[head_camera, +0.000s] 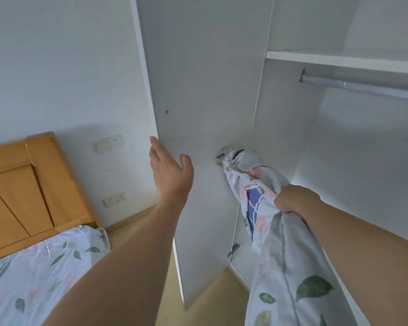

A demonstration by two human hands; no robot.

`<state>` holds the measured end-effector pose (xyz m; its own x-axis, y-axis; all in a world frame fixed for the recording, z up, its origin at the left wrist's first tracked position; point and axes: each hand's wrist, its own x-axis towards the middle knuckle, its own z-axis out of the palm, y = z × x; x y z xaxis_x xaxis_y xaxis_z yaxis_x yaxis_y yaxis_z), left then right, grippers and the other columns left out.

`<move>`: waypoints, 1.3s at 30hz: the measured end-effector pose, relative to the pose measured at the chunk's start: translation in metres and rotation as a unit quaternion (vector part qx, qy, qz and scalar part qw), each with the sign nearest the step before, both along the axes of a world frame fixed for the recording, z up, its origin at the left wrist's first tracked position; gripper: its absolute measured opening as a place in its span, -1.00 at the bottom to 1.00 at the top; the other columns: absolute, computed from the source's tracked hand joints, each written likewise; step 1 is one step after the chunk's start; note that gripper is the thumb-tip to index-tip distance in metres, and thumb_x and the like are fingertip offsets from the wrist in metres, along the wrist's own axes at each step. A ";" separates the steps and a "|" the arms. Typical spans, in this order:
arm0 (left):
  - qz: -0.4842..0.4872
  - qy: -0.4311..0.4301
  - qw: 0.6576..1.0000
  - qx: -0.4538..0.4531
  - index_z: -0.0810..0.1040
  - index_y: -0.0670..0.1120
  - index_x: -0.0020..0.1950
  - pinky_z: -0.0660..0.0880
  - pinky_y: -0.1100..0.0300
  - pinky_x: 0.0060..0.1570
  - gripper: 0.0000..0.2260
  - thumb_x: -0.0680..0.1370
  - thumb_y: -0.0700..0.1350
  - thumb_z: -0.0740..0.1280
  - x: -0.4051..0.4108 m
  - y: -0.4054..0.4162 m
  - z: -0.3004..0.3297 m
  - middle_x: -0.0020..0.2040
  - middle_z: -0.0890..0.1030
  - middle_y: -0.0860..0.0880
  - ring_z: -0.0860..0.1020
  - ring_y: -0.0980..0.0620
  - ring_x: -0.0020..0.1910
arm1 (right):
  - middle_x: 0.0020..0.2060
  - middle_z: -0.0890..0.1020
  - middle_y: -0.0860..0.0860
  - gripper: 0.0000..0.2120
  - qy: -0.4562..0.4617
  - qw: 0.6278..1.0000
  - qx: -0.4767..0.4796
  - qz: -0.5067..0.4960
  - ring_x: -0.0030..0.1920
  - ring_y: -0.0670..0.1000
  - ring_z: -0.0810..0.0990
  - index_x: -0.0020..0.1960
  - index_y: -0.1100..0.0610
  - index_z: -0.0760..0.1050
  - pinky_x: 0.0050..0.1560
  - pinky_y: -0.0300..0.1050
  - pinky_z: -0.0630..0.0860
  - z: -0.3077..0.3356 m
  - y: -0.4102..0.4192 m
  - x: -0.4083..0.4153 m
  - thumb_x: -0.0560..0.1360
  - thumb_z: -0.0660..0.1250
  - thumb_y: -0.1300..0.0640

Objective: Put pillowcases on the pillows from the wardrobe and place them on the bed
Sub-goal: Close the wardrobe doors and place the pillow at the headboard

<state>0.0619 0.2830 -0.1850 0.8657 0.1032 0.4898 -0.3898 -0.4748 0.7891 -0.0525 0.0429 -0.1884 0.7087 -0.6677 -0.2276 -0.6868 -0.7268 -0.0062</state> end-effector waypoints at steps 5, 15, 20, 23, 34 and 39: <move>-0.001 -0.069 0.998 0.001 -0.13 -0.15 0.58 0.23 -0.11 0.36 -0.35 0.59 -0.08 0.13 -0.051 -0.032 -0.016 0.44 0.22 -0.24 0.25 -0.19 0.30 | -0.12 0.49 0.02 -0.82 -0.008 1.000 0.003 -0.015 -0.08 0.10 0.49 0.03 0.07 0.45 -0.08 -0.14 0.39 -0.001 -0.008 -0.033 0.45 0.19 0.09; -0.197 -0.132 0.971 -0.009 -0.29 0.33 0.49 -0.02 0.47 0.34 -0.40 0.67 -0.12 0.01 -0.112 -0.094 -0.033 0.56 0.08 0.08 0.07 0.15 0.53 | 0.14 0.57 0.07 -0.68 -0.018 0.995 0.019 -0.093 0.09 0.13 0.55 0.17 0.10 0.49 -0.04 -0.15 0.39 -0.002 -0.041 -0.108 0.45 0.20 0.09; -0.280 -0.190 0.939 0.060 -0.29 0.24 0.53 0.30 0.19 0.33 -0.38 0.67 -0.09 0.05 -0.132 -0.133 -0.024 0.60 -0.05 0.07 -0.02 0.17 0.55 | 0.13 0.57 0.07 -0.67 -0.021 0.988 0.020 -0.153 0.04 0.12 0.55 0.18 0.11 0.49 -0.05 -0.15 0.39 -0.003 -0.054 -0.146 0.44 0.20 0.12; -0.310 -0.176 0.926 0.122 -0.29 0.22 0.52 0.60 -0.05 -0.03 -0.33 0.64 -0.04 0.14 -0.137 -0.156 -0.017 0.60 -0.11 0.05 0.08 -0.07 0.56 | 0.15 0.57 0.08 -0.68 -0.029 0.982 0.017 -0.187 0.10 0.13 0.56 0.17 0.11 0.50 -0.03 -0.14 0.39 -0.003 -0.064 -0.171 0.45 0.21 0.10; -0.388 -0.149 0.887 0.202 -0.37 0.29 0.49 0.52 -0.27 0.04 -0.05 0.47 0.22 0.37 -0.115 -0.228 -0.005 0.56 -0.38 -0.05 -0.25 -0.23 0.54 | 0.02 0.58 0.06 -0.75 -0.037 0.962 0.029 -0.268 -0.04 0.10 0.55 0.10 0.10 0.50 -0.09 -0.16 0.40 -0.018 -0.082 -0.215 0.46 0.22 0.10; -0.403 -0.125 0.884 0.199 -0.40 0.35 0.45 0.38 -0.51 0.07 -0.02 0.46 0.23 0.40 -0.116 -0.258 -0.005 0.52 -0.45 -0.05 -0.36 -0.29 0.50 | 0.06 0.59 0.06 -0.72 -0.035 0.959 0.032 -0.279 0.04 0.11 0.57 0.13 0.11 0.50 -0.08 -0.15 0.40 -0.020 -0.084 -0.216 0.46 0.22 0.08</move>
<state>-0.0545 0.0247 -0.1898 0.4390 -0.7225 0.5341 -0.8669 -0.1844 0.4631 -0.2688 -0.0412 -0.2080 0.2608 -0.9334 -0.2465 -0.9648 -0.2435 -0.0989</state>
